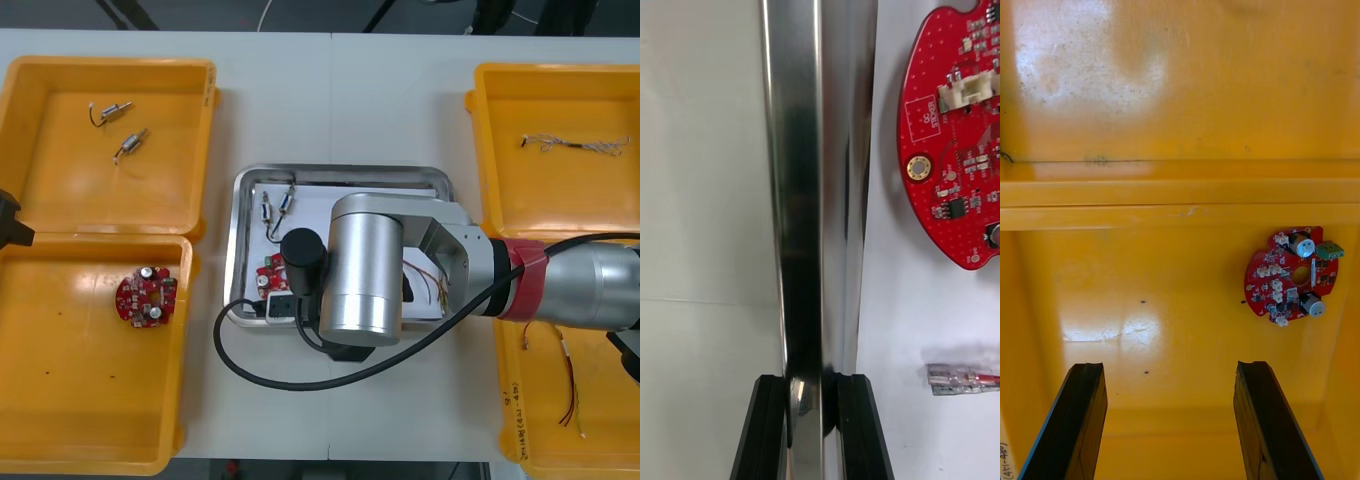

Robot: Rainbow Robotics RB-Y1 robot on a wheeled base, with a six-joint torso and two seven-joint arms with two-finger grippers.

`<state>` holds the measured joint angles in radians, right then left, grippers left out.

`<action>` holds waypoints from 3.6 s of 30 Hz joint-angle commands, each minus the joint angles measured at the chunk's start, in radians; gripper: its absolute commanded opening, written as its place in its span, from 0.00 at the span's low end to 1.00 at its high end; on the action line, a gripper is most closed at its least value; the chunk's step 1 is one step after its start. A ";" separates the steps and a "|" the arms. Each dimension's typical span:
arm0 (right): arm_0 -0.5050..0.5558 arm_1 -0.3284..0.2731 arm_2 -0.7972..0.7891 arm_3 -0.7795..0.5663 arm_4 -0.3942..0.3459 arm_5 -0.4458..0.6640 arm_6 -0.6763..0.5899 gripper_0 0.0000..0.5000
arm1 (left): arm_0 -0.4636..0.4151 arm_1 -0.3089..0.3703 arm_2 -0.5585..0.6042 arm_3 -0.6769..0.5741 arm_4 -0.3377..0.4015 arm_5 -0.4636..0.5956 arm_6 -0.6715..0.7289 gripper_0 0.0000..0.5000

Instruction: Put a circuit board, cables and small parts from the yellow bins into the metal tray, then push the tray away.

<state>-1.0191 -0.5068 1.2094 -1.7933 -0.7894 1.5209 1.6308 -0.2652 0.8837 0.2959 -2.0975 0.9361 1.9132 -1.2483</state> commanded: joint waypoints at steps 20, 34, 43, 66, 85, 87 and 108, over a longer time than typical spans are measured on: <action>-0.065 -0.013 -0.074 0.083 0.157 -0.111 0.087 0.00 | 0.018 -0.009 0.029 -0.022 0.007 0.007 -0.020 1.00; -0.076 -0.013 -0.080 0.150 0.294 -0.196 0.100 0.00 | 0.018 -0.009 0.029 -0.022 0.007 0.007 -0.020 1.00; -0.091 -0.013 -0.096 0.190 0.351 -0.237 0.100 0.00 | 0.018 -0.009 0.029 -0.022 0.007 0.007 -0.020 1.00; -0.121 -0.012 -0.100 0.351 0.444 -0.509 0.127 0.00 | 0.018 -0.009 0.029 -0.022 0.007 0.007 -0.020 1.00; -0.133 -0.012 -0.100 0.433 0.478 -0.691 0.167 0.00 | 0.018 -0.009 0.029 -0.022 0.007 0.007 -0.020 1.00; -0.137 -0.012 -0.100 0.440 0.478 -0.696 0.172 0.00 | 0.018 -0.009 0.029 -0.022 0.007 0.007 -0.020 1.00; -0.202 -0.004 -0.070 0.519 0.440 -0.708 0.190 0.00 | 0.018 -0.009 0.029 -0.022 0.007 0.007 -0.020 1.00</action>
<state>-1.1603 -0.5066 1.1329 -1.2720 -0.3391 0.8223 1.7914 -0.2652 0.8835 0.2960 -2.0975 0.9361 1.9132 -1.2483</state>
